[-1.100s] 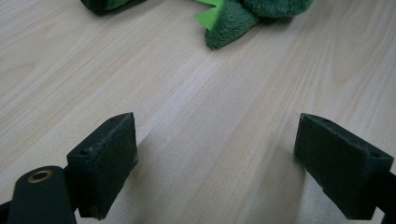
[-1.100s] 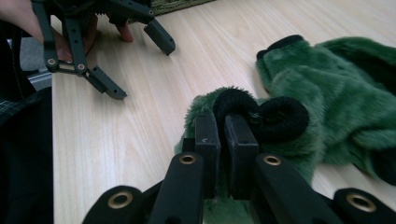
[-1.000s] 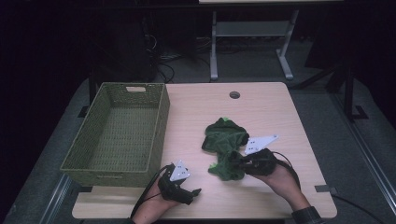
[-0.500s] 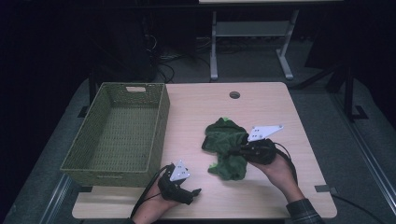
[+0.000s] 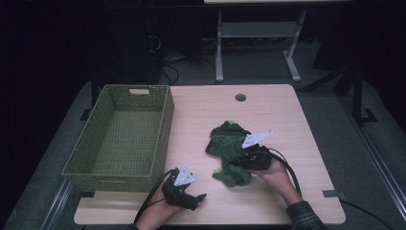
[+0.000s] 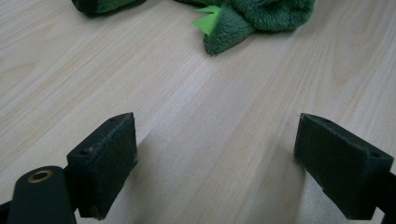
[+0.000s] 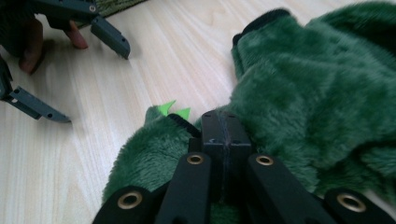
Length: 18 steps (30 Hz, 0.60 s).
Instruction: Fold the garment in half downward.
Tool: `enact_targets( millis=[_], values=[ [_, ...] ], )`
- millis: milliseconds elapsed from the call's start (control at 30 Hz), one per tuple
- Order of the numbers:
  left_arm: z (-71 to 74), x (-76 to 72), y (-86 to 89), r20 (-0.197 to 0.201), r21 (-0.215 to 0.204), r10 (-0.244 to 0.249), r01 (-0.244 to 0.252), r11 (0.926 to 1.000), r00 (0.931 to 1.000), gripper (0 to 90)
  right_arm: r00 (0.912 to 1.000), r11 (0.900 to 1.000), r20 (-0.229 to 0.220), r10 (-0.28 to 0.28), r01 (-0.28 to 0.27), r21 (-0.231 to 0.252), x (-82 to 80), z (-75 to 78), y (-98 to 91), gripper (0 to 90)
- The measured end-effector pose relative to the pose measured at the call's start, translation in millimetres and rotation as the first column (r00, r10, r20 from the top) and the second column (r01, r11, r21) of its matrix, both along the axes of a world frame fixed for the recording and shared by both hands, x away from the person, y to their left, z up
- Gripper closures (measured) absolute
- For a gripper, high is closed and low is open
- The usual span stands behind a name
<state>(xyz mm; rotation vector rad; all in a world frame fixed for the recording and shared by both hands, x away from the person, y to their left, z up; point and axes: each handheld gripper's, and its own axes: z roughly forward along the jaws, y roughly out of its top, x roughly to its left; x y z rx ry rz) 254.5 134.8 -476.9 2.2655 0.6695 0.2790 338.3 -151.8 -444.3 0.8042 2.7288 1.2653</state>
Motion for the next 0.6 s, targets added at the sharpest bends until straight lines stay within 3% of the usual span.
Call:
enact_targets(
  millis=[300, 600],
  values=[
    [-0.1, 0.7, -0.9, 0.0, -0.001, 0.011, -0.011, 0.9999, 0.9999, 12.6, 0.9977, 0.9997, -0.065, 0.016, -0.017, -0.015, 0.0, -15.6, 5.6, 90.0],
    [0.2, 2.1, -4.9, -0.002, 0.002, 0.029, -0.029, 0.9996, 0.9996, 12.4, 0.9988, 0.9997, -0.044, -0.023, 0.023, 0.0, -5.6, -16.9, 3.7, 89.3]
  ],
)
